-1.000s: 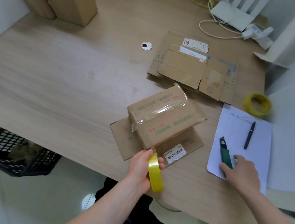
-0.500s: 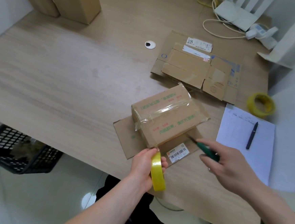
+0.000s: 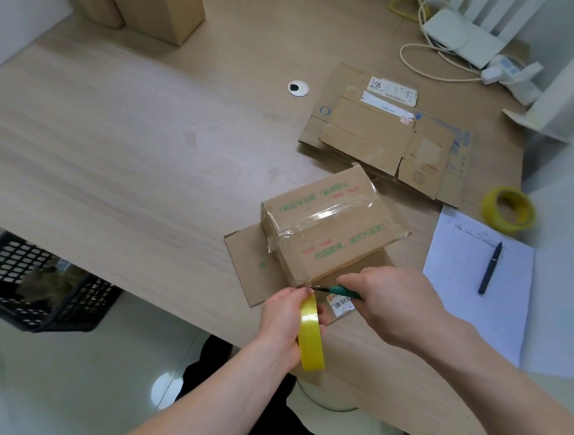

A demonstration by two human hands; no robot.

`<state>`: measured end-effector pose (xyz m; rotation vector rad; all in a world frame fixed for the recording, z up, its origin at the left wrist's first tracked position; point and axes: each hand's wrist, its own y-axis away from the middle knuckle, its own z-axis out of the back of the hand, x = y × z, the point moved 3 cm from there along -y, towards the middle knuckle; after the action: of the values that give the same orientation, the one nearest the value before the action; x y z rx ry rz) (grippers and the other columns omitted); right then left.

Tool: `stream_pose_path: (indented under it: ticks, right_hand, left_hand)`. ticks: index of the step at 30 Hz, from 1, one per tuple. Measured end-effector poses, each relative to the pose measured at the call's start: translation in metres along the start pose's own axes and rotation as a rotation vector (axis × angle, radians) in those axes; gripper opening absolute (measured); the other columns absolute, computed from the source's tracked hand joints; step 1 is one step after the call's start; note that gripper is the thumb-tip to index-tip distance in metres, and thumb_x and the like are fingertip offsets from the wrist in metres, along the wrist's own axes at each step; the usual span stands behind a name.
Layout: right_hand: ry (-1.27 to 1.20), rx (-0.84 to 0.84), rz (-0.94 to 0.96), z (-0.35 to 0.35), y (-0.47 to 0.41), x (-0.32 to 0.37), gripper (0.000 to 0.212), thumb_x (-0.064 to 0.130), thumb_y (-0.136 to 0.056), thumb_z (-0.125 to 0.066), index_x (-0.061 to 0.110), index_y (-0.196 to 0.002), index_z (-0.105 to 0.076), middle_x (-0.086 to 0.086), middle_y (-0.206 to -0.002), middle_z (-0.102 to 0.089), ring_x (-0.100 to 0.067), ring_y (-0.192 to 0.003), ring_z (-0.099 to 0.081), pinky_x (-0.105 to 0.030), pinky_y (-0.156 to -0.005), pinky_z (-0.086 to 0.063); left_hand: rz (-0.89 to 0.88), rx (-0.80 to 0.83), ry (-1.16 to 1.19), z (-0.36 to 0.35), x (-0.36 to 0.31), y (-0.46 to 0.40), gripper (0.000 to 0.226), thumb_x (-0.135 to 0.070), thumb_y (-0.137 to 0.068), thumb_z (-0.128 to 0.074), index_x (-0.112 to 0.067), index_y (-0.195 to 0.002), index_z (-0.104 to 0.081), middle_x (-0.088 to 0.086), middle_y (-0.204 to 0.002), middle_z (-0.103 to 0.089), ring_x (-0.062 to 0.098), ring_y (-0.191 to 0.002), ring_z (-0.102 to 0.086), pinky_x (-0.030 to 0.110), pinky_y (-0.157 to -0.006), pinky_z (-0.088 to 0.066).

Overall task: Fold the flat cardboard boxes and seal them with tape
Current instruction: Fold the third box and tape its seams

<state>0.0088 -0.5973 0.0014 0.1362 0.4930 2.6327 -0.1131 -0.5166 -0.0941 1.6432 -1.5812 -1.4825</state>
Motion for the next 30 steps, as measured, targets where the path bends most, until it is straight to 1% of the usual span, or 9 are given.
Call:
stream_pose_path:
  ticks: [5, 10, 12, 14, 17, 21, 25, 29, 30]
  right_hand:
    - [0.052, -0.022, 0.025, -0.002, -0.006, 0.003, 0.024, 0.024, -0.094, -0.05, 0.039, -0.112, -0.055, 0.009, -0.084, -0.058, -0.019, -0.078, -0.058, -0.029, -0.047, -0.024]
    - [0.092, -0.004, -0.003, -0.011, -0.011, 0.001, 0.018, 0.02, -0.091, -0.05, 0.033, -0.102, -0.056, 0.008, -0.077, -0.049, -0.019, -0.073, -0.054, -0.029, -0.045, -0.018]
    - [-0.002, -0.005, -0.038, -0.019, -0.008, -0.009, 0.013, 0.027, -0.092, -0.049, 0.032, -0.101, -0.056, 0.008, -0.081, -0.056, -0.02, -0.081, -0.058, -0.03, -0.048, -0.032]
    - [-0.169, 0.05, -0.132, -0.031, 0.001, -0.025, 0.022, 0.03, -0.09, -0.048, 0.038, -0.108, -0.058, 0.015, -0.088, -0.061, -0.016, -0.088, -0.059, -0.031, -0.059, -0.044]
    - [-0.4, 0.142, -0.352, -0.051, 0.024, -0.052, 0.048, 0.016, -0.083, -0.048, 0.053, -0.111, -0.056, 0.025, -0.081, -0.056, -0.01, -0.082, -0.055, -0.027, -0.057, -0.038]
    - [-0.596, 0.04, -0.596, -0.078, 0.049, -0.084, 0.025, 0.004, -0.084, -0.047, 0.028, -0.091, -0.049, 0.001, -0.071, -0.057, -0.025, -0.071, -0.056, -0.033, -0.056, -0.037]
    - [-0.606, -0.017, -0.719, -0.095, 0.062, -0.098, 0.035, 0.002, -0.085, -0.048, 0.019, -0.116, -0.041, -0.003, -0.074, -0.052, -0.02, -0.067, -0.049, -0.031, -0.053, -0.029]
    - [-0.602, -0.106, -0.753, -0.105, 0.066, -0.102, 0.026, -0.003, -0.084, -0.045, 0.012, -0.104, -0.038, -0.009, -0.071, -0.049, -0.031, -0.066, -0.048, -0.036, -0.054, -0.031]
    - [-0.575, -0.125, -0.771, -0.107, 0.066, -0.103, 0.029, -0.004, -0.084, -0.044, 0.01, -0.109, -0.039, -0.01, -0.073, -0.049, -0.03, -0.065, -0.048, -0.036, -0.053, -0.032]
  left_hand:
    - [-0.02, -0.013, -0.015, 0.0, -0.001, -0.001, 0.01, -0.01, -0.093, -0.058, -0.001, -0.097, -0.06, 0.021, -0.064, -0.065, 0.028, -0.051, -0.059, 0.028, -0.044, -0.047]
    - [-0.015, -0.02, 0.0, -0.002, 0.0, -0.001, 0.006, -0.009, -0.094, -0.056, -0.004, -0.097, -0.058, 0.019, -0.062, -0.062, 0.027, -0.05, -0.058, 0.026, -0.045, -0.045]
    - [-0.016, -0.021, 0.003, -0.001, -0.001, -0.001, 0.007, -0.009, -0.093, -0.058, -0.004, -0.098, -0.057, 0.02, -0.063, -0.061, 0.027, -0.05, -0.058, 0.027, -0.045, -0.045]
    - [-0.014, -0.022, 0.006, -0.002, -0.001, -0.001, 0.009, -0.008, -0.092, -0.06, -0.004, -0.099, -0.057, 0.02, -0.064, -0.061, 0.027, -0.05, -0.058, 0.027, -0.045, -0.045]
    - [-0.008, -0.026, 0.012, -0.003, -0.002, -0.001, 0.01, -0.005, -0.09, -0.061, -0.002, -0.098, -0.057, 0.02, -0.066, -0.059, 0.027, -0.049, -0.056, 0.027, -0.043, -0.046]
    - [-0.006, -0.03, -0.002, -0.002, -0.002, -0.002, 0.011, -0.005, -0.09, -0.062, -0.002, -0.1, -0.058, 0.021, -0.067, -0.059, 0.027, -0.05, -0.057, 0.027, -0.043, -0.046]
    - [-0.002, -0.04, -0.027, -0.001, -0.003, -0.002, 0.012, -0.006, -0.089, -0.063, -0.003, -0.1, -0.059, 0.021, -0.069, -0.06, 0.028, -0.052, -0.057, 0.027, -0.046, -0.045]
    - [0.008, -0.048, -0.044, -0.001, -0.004, -0.002, 0.011, -0.006, -0.088, -0.063, -0.003, -0.098, -0.059, 0.021, -0.07, -0.06, 0.028, -0.052, -0.058, 0.029, -0.047, -0.045]
    - [0.009, -0.051, -0.051, 0.0, -0.004, -0.002, 0.011, -0.006, -0.088, -0.063, -0.003, -0.098, -0.06, 0.021, -0.07, -0.061, 0.028, -0.053, -0.058, 0.029, -0.047, -0.045]
